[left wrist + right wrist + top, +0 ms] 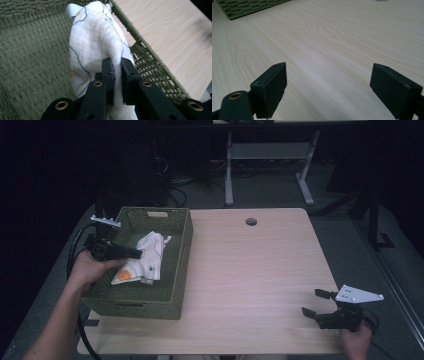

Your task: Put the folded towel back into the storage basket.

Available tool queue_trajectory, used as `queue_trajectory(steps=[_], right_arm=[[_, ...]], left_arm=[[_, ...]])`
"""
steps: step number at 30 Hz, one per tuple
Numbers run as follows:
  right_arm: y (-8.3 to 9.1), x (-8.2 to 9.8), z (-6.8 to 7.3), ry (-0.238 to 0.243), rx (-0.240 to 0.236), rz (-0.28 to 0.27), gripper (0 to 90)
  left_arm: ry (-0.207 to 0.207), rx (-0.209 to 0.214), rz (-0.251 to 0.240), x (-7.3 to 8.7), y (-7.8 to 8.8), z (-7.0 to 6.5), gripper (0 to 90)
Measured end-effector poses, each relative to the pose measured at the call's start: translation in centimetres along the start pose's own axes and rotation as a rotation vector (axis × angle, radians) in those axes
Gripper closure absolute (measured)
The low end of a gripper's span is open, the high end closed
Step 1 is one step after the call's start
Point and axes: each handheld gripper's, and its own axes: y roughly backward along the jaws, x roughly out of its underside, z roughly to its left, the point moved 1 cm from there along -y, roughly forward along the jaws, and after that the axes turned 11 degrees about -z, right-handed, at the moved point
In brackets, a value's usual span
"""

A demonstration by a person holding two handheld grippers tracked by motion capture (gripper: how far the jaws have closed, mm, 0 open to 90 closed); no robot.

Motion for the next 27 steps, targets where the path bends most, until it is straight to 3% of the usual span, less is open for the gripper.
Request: queue_trajectory(steps=[9,15,21,27], right_arm=[[-0.2,0.0,0.0,-0.002,0.003,0.007,13.5],[-0.3,0.0,-0.1,-0.002,0.007,0.004,13.5],[-0.3,0.0,-0.2,-0.005,0.007,0.004,13.5],[-0.3,0.0,-0.2,-0.005,0.008,0.002,13.5]], left_arm=[[-0.017,-0.002,0.037,0.6,-1.8,0.7,82.8],[-0.047,0.006,0.065,0.6,-2.6,0.7,82.6],[-0.076,-0.013,0.105,0.6,-3.7,0.7,82.6],[-0.069,-0.012,0.113,0.6,-4.3,0.9,82.5]])
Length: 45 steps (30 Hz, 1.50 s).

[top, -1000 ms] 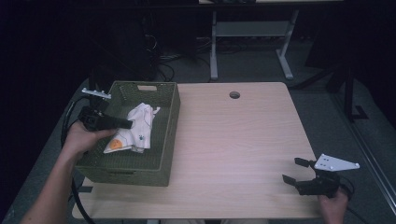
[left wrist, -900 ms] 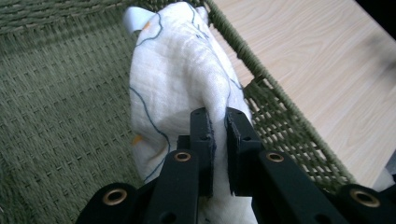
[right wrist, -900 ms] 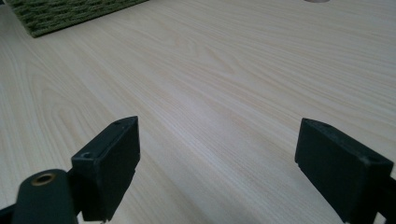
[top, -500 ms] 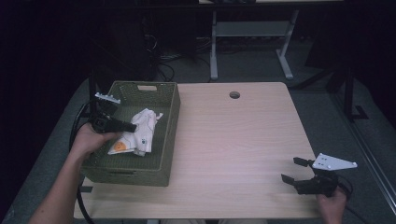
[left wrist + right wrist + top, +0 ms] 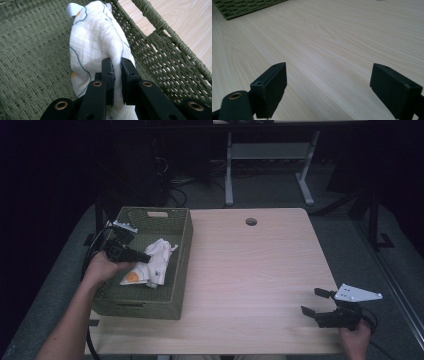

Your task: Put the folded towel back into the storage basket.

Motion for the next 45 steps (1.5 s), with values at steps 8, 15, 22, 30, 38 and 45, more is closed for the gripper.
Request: queue_trajectory(steps=[8,15,22,30,38,45], right_arm=[[-0.2,0.0,-0.1,-0.002,-0.002,0.004,13.5],[-0.1,0.0,0.0,-0.004,-0.008,0.003,13.5],[-0.2,0.1,0.1,-0.005,-0.014,0.005,13.5],[-0.1,0.1,0.1,-0.001,-0.016,0.002,13.5],[-0.1,0.0,0.1,-0.002,-0.016,-0.001,13.5],[-0.1,0.0,0.0,-0.001,-0.018,-0.002,13.5]], left_arm=[[-0.063,-0.178,0.078,0.5,-1.4,1.5,67.9],[-0.053,-0.235,0.115,0.8,-1.9,2.2,58.0],[-0.073,-0.173,0.206,1.1,-3.6,1.1,61.2],[-0.040,-0.119,0.242,2.3,-5.8,0.5,59.1],[-0.059,-0.136,0.362,3.4,-8.4,0.3,51.9],[-0.084,-0.183,0.391,3.6,-8.8,0.6,60.5]])
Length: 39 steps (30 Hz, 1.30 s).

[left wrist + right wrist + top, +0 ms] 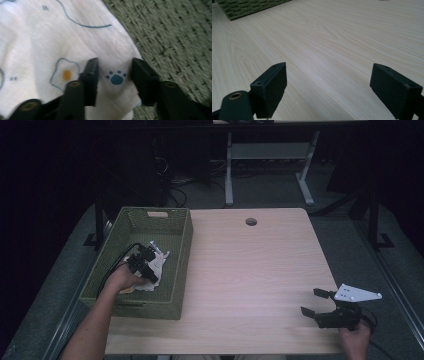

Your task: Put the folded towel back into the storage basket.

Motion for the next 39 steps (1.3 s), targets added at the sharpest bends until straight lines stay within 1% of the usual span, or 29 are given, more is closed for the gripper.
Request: queue_trajectory(steps=[2,3,4,6,8,11,13,15,17,19,20,21,22,23,24,25,26,27,29,30,32,35,36,37,39], right_arm=[[0.0,0.0,0.0,0.000,0.001,0.000,13.5],[0.1,0.0,0.0,-0.001,0.000,-0.001,13.5],[0.1,0.0,0.0,-0.001,-0.001,-0.003,13.5],[0.1,0.0,0.0,0.000,-0.001,-0.005,13.5],[0.2,0.0,0.0,-0.002,-0.002,-0.005,13.5],[0.2,0.0,0.1,0.001,-0.003,-0.005,13.5],[0.3,0.0,0.1,0.000,-0.003,-0.006,13.5],[0.3,0.0,0.1,0.001,-0.004,-0.007,13.5],[0.3,0.0,0.1,0.003,-0.005,-0.003,13.5],[0.2,0.0,0.1,0.001,-0.006,-0.001,13.5],[0.3,0.0,0.2,0.002,-0.009,-0.002,13.5],[0.3,0.0,0.2,0.004,-0.010,-0.003,13.5],[0.3,0.0,0.2,0.003,-0.010,-0.003,13.5],[0.3,0.0,0.2,0.004,-0.010,-0.002,13.5],[0.3,0.0,0.2,0.002,-0.011,-0.003,13.5],[0.3,0.0,0.2,0.002,-0.011,-0.002,13.5],[0.3,0.0,0.2,0.003,-0.012,-0.001,13.5],[0.3,0.0,0.2,0.002,-0.011,0.001,13.5],[0.2,0.0,0.2,0.004,-0.011,0.002,13.5],[0.2,0.0,0.2,0.003,-0.010,0.002,13.5],[0.2,0.0,0.2,0.002,-0.009,0.001,13.5],[0.2,0.0,0.2,0.004,-0.008,0.003,13.5],[0.1,0.0,0.1,0.005,-0.008,0.003,13.5],[0.1,0.0,0.2,0.004,-0.009,0.004,13.5],[0.1,0.0,0.2,0.002,-0.010,0.004,13.5]], left_arm=[[-0.017,-0.013,0.001,-0.1,0.0,-0.2,66.9],[-0.023,-0.018,0.003,-0.1,0.0,-0.2,75.0],[-0.032,-0.023,0.003,-0.2,0.0,-0.3,79.5],[-0.033,-0.024,-0.002,-0.2,0.0,-0.3,83.8],[-0.020,-0.015,-0.013,-0.2,0.4,-0.1,85.5],[-0.004,0.001,-0.058,-0.4,1.3,0.1,85.9],[-0.006,0.013,-0.081,-0.5,1.9,0.0,85.9],[-0.020,0.027,-0.093,-0.8,2.4,-0.2,85.9],[-0.016,0.056,-0.108,-0.9,2.7,-0.5,85.9],[-0.025,0.077,-0.101,-0.9,2.8,-0.9,85.9],[-0.026,0.096,-0.091,-0.9,2.8,-1.0,85.7],[-0.031,0.117,-0.068,-0.9,2.6,-1.1,84.4],[-0.031,0.115,-0.054,-0.9,2.5,-1.2,79.5],[-0.023,0.117,-0.052,-0.9,2.4,-1.1,68.6],[-0.018,0.126,-0.056,-0.9,2.4,-1.1,67.0],[-0.017,0.124,-0.062,-0.9,2.5,-1.1,66.9],[-0.014,0.122,-0.064,-0.9,2.6,-1.0,69.1],[-0.011,0.121,-0.065,-0.9,2.6,-0.9,74.3],[-0.005,0.101,-0.048,-0.7,2.4,-0.7,81.9],[0.002,0.099,-0.032,-0.6,2.2,-0.6,85.0],[0.007,0.103,-0.005,-0.3,1.6,-0.5,85.4],[0.000,0.114,0.034,0.1,0.5,-0.5,85.2],[-0.002,0.120,0.035,0.3,0.1,-0.6,85.0],[0.006,0.123,0.023,0.2,0.2,-0.5,85.0],[0.012,0.117,0.021,0.2,0.4,-0.4,83.8]])
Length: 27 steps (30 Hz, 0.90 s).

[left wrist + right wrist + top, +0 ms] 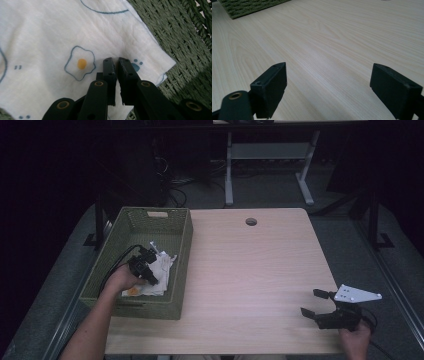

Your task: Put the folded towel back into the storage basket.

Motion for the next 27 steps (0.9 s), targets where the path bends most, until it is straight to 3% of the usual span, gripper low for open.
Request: queue_trajectory(steps=[7,17,27], right_arm=[[0.1,0.0,0.0,0.000,0.001,-0.004,13.5],[0.0,0.0,0.0,-0.002,0.000,0.000,13.5],[0.1,0.0,0.1,-0.009,-0.005,-0.010,13.5]], left_arm=[[0.034,-0.057,-0.084,0.3,1.5,0.8,82.1],[0.056,-0.059,-0.175,0.4,2.8,1.0,82.1],[0.087,-0.052,-0.232,0.9,4.1,1.0,70.7]])
